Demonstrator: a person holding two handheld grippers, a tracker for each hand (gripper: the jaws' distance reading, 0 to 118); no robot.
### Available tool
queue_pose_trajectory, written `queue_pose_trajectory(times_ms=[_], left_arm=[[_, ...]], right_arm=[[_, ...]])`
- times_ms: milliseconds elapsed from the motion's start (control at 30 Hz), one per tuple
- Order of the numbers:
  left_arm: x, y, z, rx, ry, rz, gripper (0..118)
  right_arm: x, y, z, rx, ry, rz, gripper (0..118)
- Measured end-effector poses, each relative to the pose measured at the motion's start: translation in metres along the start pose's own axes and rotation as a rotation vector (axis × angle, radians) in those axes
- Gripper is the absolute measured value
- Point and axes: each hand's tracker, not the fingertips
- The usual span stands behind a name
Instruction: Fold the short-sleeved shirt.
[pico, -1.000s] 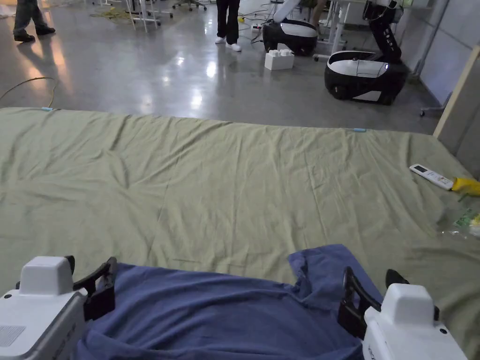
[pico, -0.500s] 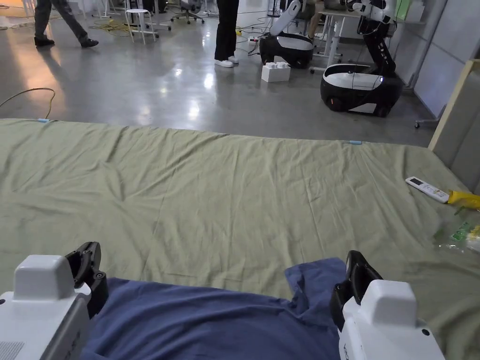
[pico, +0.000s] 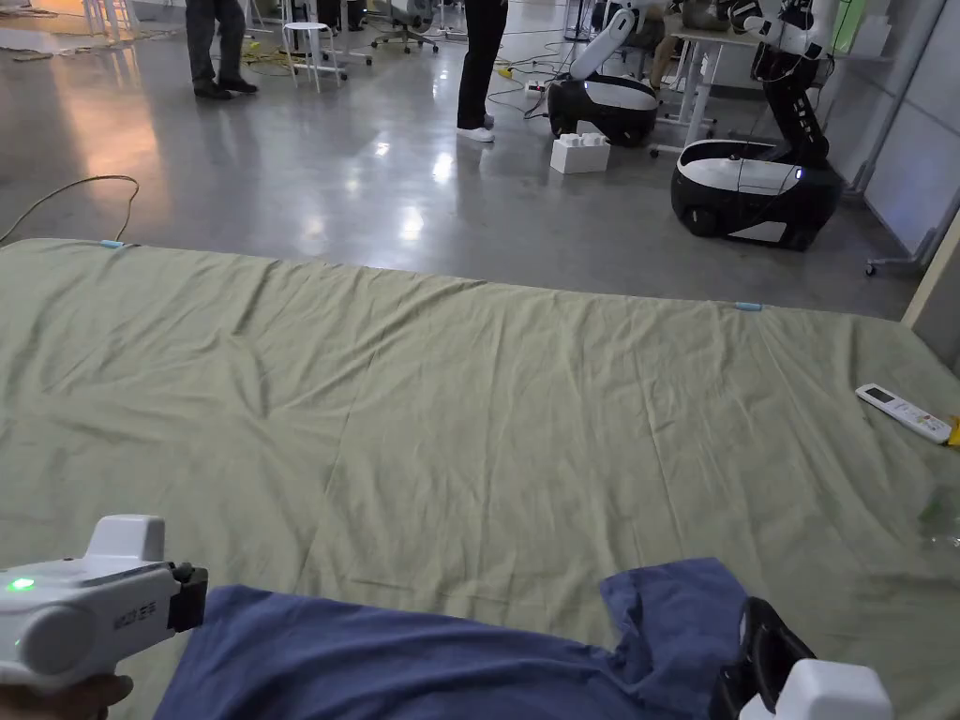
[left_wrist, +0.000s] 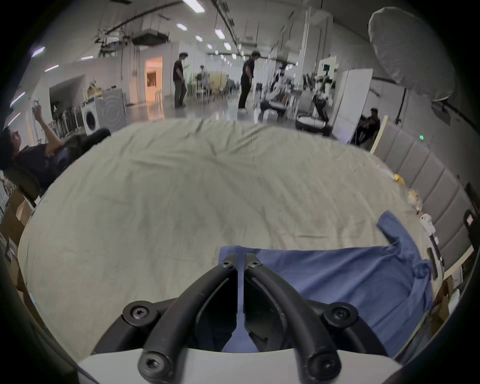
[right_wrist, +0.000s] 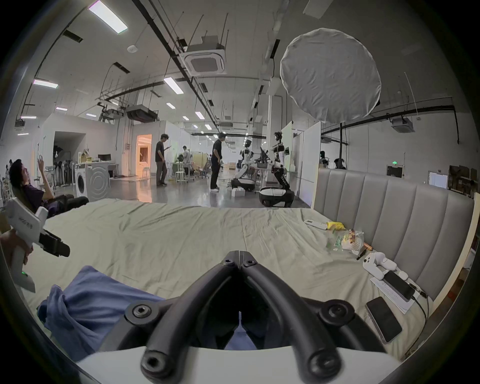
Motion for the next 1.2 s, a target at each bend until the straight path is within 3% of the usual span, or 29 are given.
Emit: queue_pose_trajectory(times_ms=[133, 300, 367, 433, 500, 633, 667, 767, 800, 833, 867, 900, 967, 1133, 1200], left_arm=[[0.004, 0.016, -0.037, -0.135, -0.009, -0.034, 70], [0.004, 0.016, -0.076, -0.229, 0.032, 0.005, 71], [0.003, 0.007, -0.091, -0.302, 0.002, -0.034, 71], [0.010, 0.006, -0.087, -0.253, 0.030, -0.083, 71], [0.015, 0.009, -0.081, -0.264, 0.050, -0.083, 68], [0.011, 0.002, -0.098, -0.235, 0.030, -0.180, 16], [0.009, 0.002, -0.100, -0.237, 0.025, -0.181, 13], [-0.003, 0.004, -0.098, -0.203, 0.015, -0.110, 8], [-0.007, 0.004, -0.097, -0.191, 0.014, -0.077, 8], [-0.008, 0.003, -0.094, -0.187, 0.026, -0.097, 7], [-0.010, 0.003, -0.091, -0.160, 0.046, -0.121, 7], [-0.007, 0.004, -0.085, -0.166, 0.047, -0.129, 7], [-0.009, 0.003, -0.079, -0.150, 0.044, -0.145, 7], [-0.003, 0.005, -0.061, -0.113, 0.052, -0.133, 7], [0.001, 0.007, -0.055, -0.107, 0.052, -0.129, 7]], right_arm=[[0.006, -0.010, -0.008, -0.042, -0.015, 0.016, 1], [0.014, -0.023, -0.013, -0.100, -0.030, 0.032, 1], [0.018, -0.030, -0.015, -0.129, -0.038, 0.032, 1], [0.022, -0.035, -0.017, -0.161, -0.041, 0.024, 1], [0.026, -0.040, -0.019, -0.185, -0.047, 0.020, 1], [0.038, -0.052, -0.033, -0.255, -0.051, 0.011, 1], [0.044, -0.054, -0.040, -0.281, -0.046, -0.001, 1], [0.063, -0.059, -0.066, -0.390, -0.045, -0.032, 4], [0.069, -0.062, -0.077, -0.463, -0.049, -0.050, 13], [0.075, -0.061, -0.089, -0.482, -0.043, -0.026, 36], [0.083, -0.061, -0.103, -0.534, -0.026, -0.025, 50], [0.089, -0.064, -0.116, -0.574, 0.002, -0.033, 59], [0.101, -0.072, -0.148, -0.681, 0.040, -0.034, 63], [0.108, -0.089, -0.204, -0.763, -0.010, 0.054, 76], [0.109, -0.097, -0.223, -0.825, 0.038, 0.062, 76]])
